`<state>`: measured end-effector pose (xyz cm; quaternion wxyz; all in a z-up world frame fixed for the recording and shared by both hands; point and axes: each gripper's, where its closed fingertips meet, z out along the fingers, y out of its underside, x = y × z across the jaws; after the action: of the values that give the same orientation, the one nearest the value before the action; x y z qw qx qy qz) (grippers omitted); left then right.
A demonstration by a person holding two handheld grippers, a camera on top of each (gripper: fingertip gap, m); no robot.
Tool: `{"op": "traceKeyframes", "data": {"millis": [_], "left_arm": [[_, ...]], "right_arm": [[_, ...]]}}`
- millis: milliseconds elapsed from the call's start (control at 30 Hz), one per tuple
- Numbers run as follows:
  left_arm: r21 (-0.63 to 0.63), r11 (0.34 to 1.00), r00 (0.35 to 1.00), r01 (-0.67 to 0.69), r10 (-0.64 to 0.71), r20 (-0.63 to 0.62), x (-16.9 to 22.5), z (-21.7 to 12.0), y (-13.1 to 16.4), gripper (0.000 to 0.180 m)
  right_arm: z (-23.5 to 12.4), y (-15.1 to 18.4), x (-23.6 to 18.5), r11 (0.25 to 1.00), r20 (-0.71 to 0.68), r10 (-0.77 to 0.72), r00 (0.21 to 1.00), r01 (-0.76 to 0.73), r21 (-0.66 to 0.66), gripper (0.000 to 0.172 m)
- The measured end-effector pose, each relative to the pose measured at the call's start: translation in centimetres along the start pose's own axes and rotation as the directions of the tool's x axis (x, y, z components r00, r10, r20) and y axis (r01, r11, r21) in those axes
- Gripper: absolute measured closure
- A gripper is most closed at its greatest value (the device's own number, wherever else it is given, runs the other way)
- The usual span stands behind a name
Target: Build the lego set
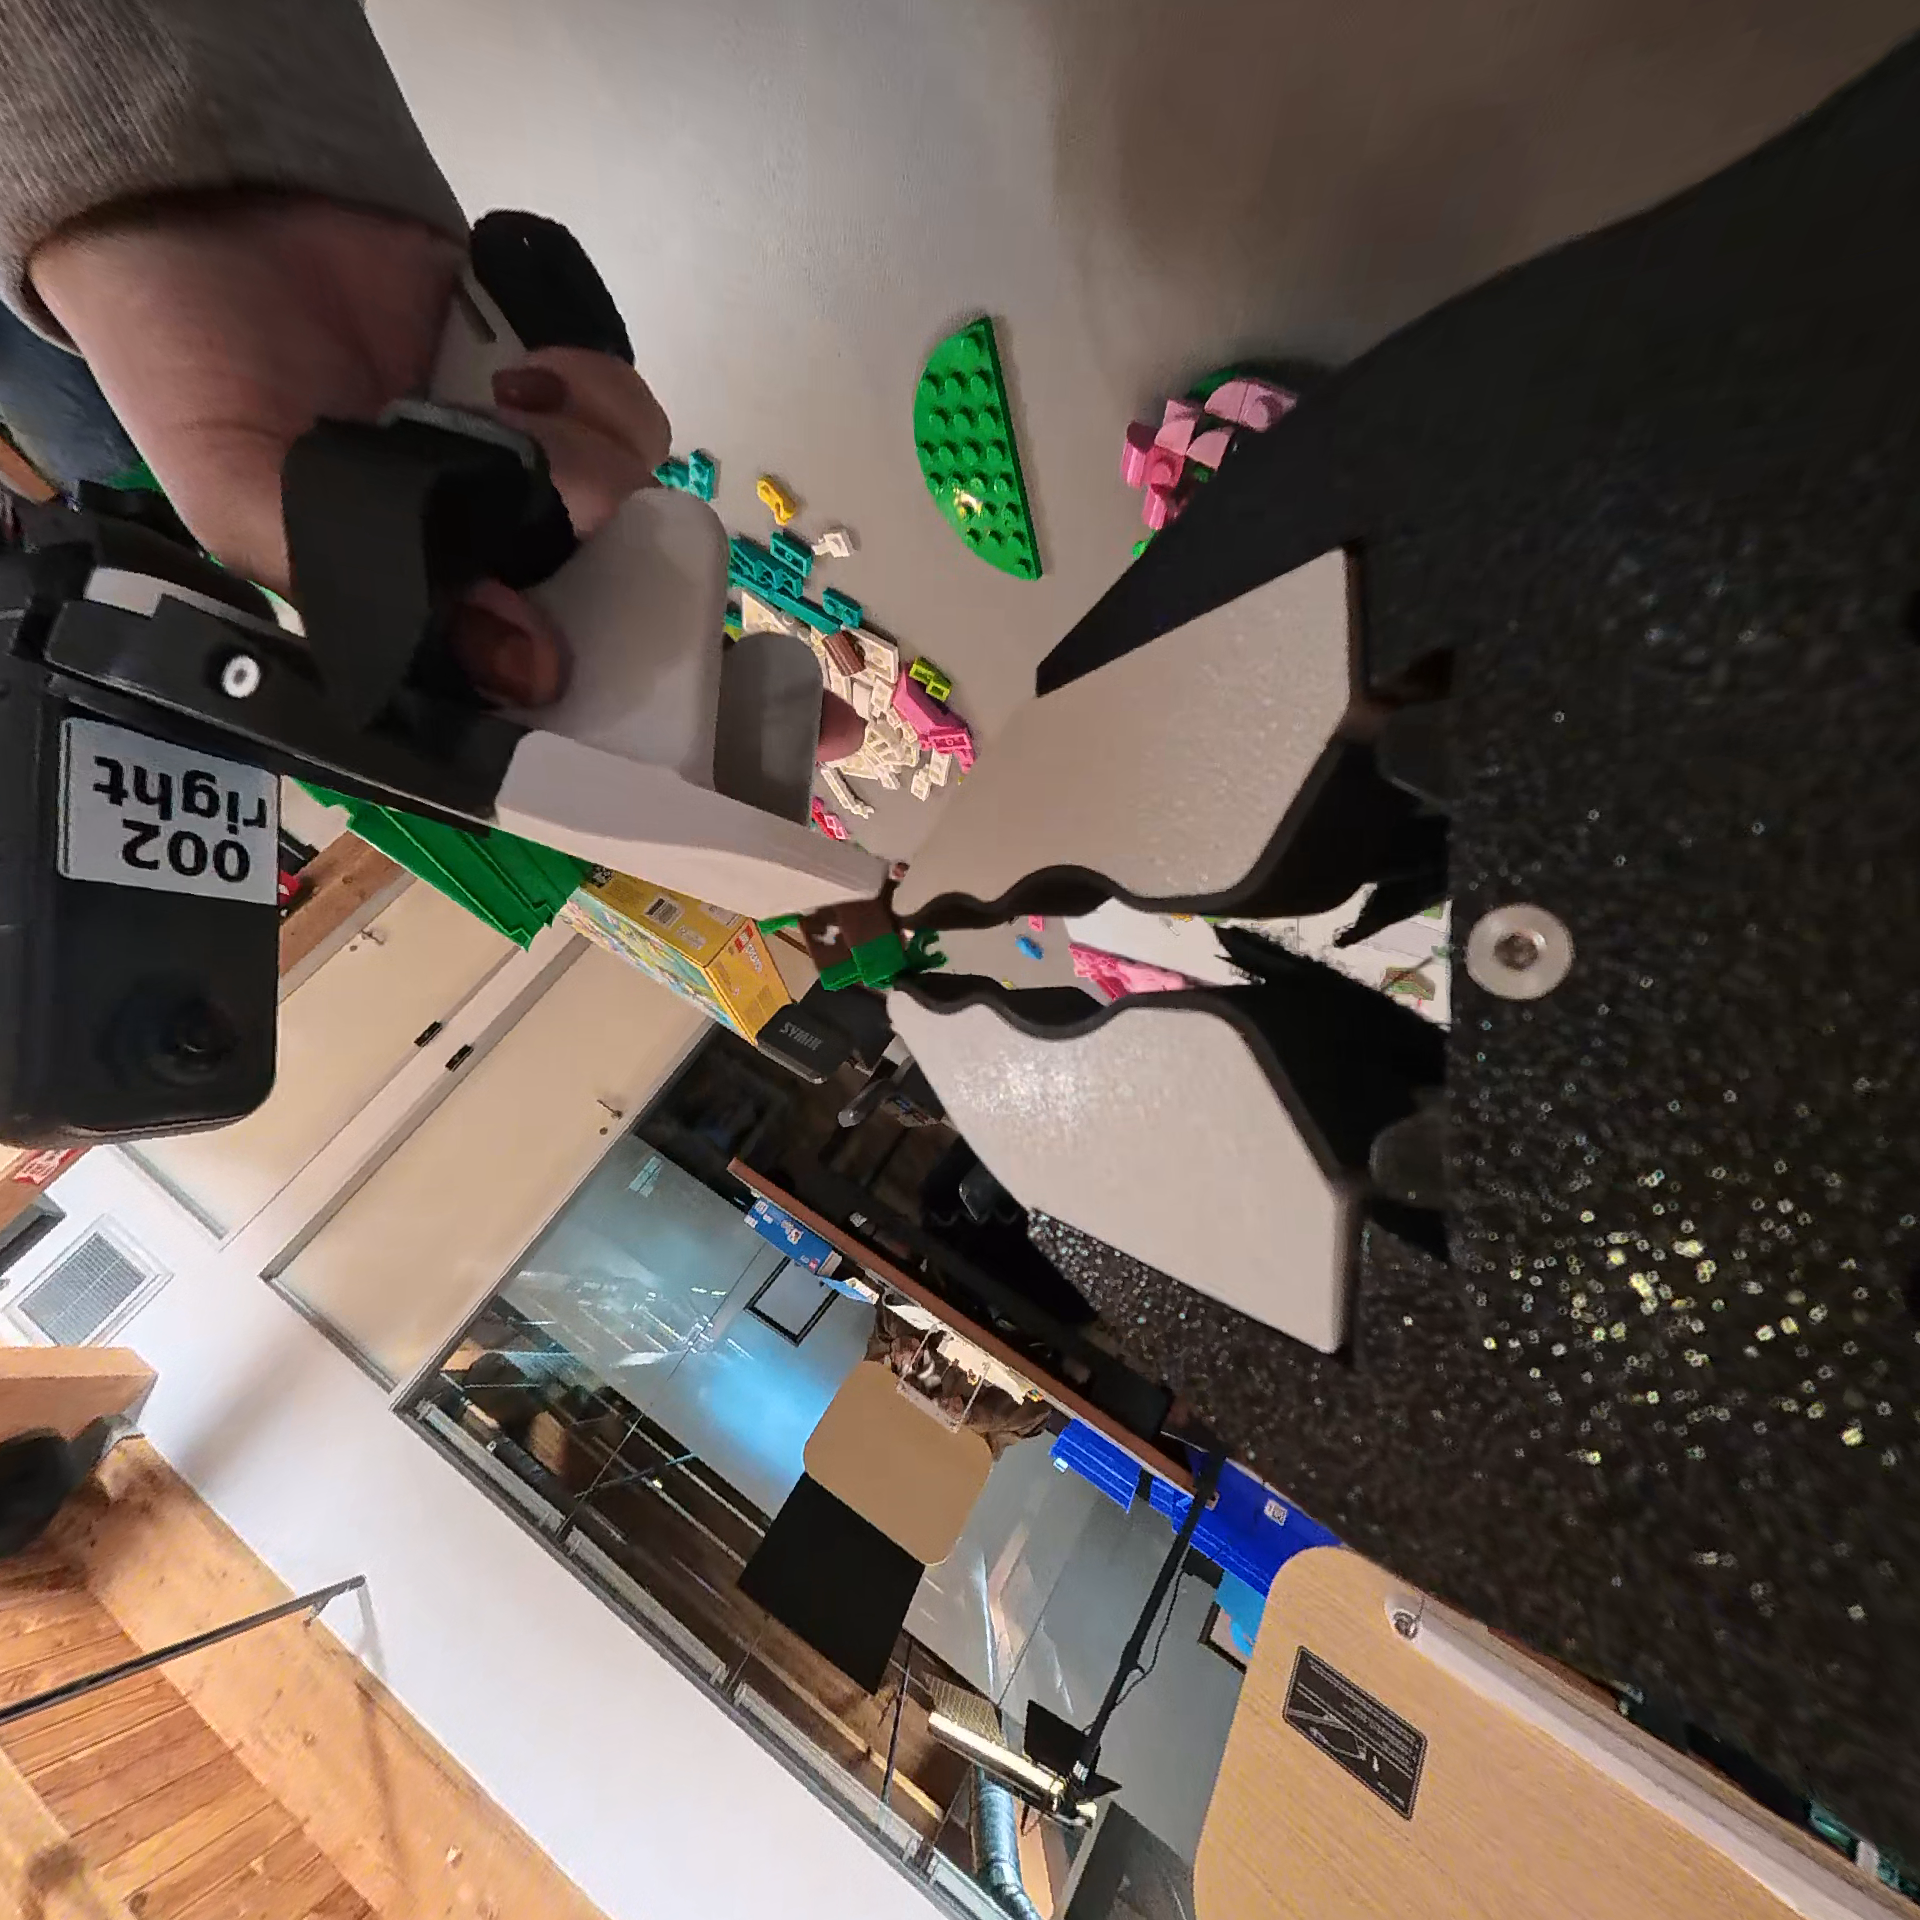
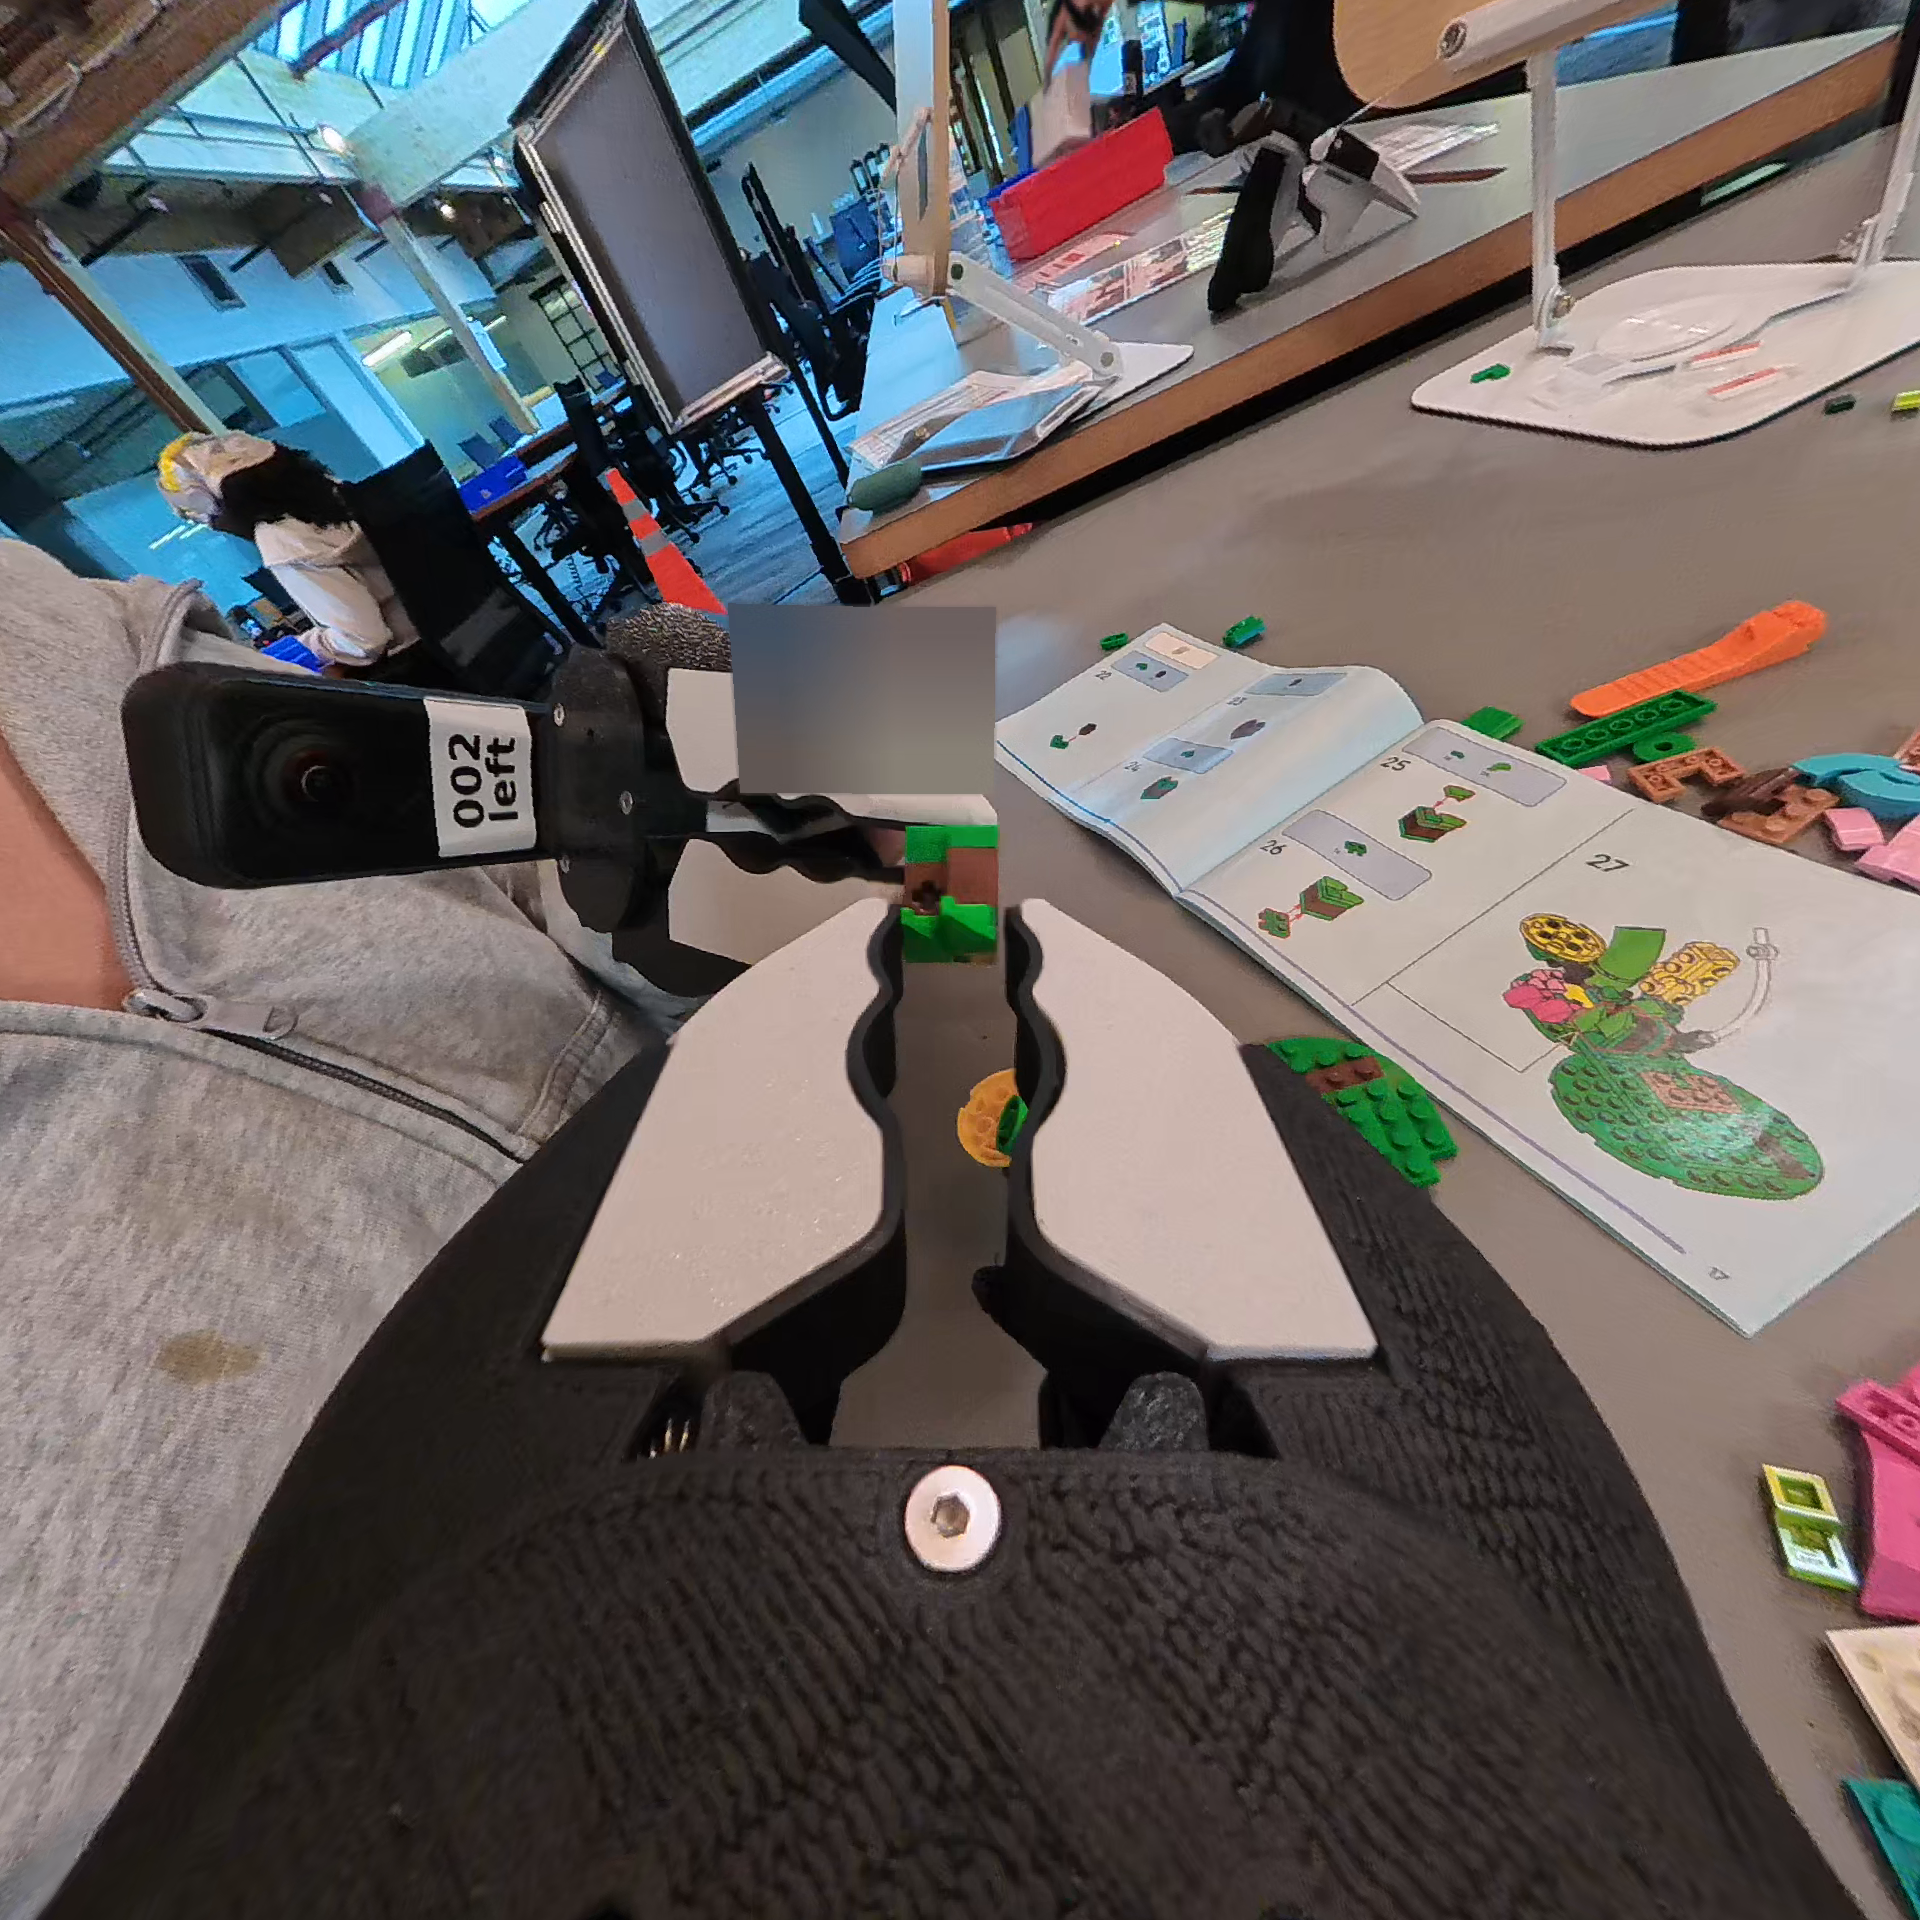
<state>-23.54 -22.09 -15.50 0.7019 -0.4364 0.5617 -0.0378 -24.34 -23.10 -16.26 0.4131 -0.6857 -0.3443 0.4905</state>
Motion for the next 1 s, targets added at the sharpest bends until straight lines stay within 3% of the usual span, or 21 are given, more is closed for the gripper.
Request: {"op": "traceKeyframes", "data": {"millis": [133, 567, 800, 1000], "left_arm": [[0.006, 1.0, 1.0, 0.001, -0.001, -0.01, 0.0, -0.1, 0.1, 0.173], [-0.012, 0.999, 0.999, -0.032, 0.032, -0.043, 0.5, 0.0, 1.0, 0.174], [-0.025, 0.99, 0.99, -0.14, 0.139, -0.032, 1.0, 0.3, 1.0, 0.174], [-0.014, 0.992, 0.991, -0.126, 0.125, -0.043, 1.1, 0.4, 1.0, 0.174]], "right_arm": [[-0.6, -0.1, 0.6, 1.0, -0.012, -0.008, 1.0, 0.008, -0.013, 0.143], [-1.4, -0.4, 1.2, 0.997, -0.019, -0.018, 1.0, 0.017, -0.069, 0.152], [-0.9, 0.1, 1.2, 0.986, -0.055, -0.077, 0.996, 0.068, -0.151, 0.16], [-0.7, 0.6, 1.0, 0.976, -0.056, -0.091, 0.994, 0.078, -0.202, 0.165]]}}
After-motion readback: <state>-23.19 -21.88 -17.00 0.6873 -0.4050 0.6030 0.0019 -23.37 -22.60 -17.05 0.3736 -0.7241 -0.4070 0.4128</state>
